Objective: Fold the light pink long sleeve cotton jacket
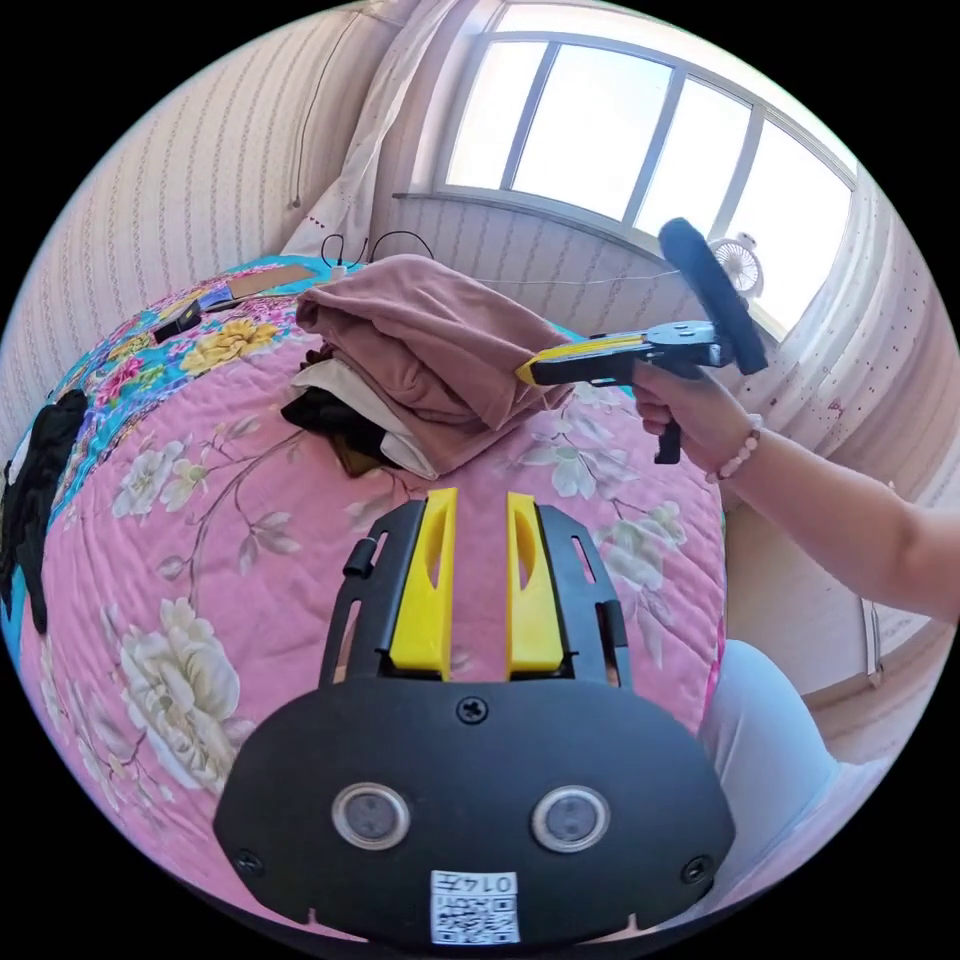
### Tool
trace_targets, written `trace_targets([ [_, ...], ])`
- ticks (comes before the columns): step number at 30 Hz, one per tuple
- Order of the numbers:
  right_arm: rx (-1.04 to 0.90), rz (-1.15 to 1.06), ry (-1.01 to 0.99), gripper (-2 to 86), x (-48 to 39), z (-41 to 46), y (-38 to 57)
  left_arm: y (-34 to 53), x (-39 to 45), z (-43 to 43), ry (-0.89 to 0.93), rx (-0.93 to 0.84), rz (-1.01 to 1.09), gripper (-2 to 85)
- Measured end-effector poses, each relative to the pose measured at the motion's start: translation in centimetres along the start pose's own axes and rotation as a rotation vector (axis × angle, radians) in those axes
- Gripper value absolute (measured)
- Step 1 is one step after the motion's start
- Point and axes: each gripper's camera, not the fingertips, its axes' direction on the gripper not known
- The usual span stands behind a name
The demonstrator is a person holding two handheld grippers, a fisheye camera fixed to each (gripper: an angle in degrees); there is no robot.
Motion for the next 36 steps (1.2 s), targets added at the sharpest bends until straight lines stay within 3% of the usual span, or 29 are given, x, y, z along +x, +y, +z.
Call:
trace_targets([
  [9,0.126,0.086,-0.116,1.4,8.7,-2.2,6.8,-5.0,-3.4,13.1,-0.102,-0.125,-0.149,10.2],
  [12,0.144,0.062,-0.135,1.3,10.1,-2.3,8.1,-5.5,-3.8,15.2,-0.077,-0.157,-0.181,6.5],
  [17,0.274,0.046,-0.250,1.1,12.3,-5.0,10.0,-7.1,-2.6,14.1,-0.047,-0.088,-0.147,0.9],
  [23,0.397,0.040,-0.230,1.0,14.9,-10.0,11.8,-7.4,-2.8,8.3,-0.046,0.000,-0.084,-0.6],
  [29,0.504,0.118,-0.359,0.9,18.0,-13.6,16.7,-3.2,-2.5,3.7,-0.063,-0.043,-0.004,-0.4],
  [33,0.484,0.158,-0.388,0.9,19.0,-13.3,21.3,2.0,-2.7,3.6,-0.039,-0.125,-0.032,0.4],
  [36,0.336,0.205,-0.418,0.9,19.4,-9.7,24.4,6.6,-3.9,6.5,0.020,-0.239,-0.158,1.5],
])
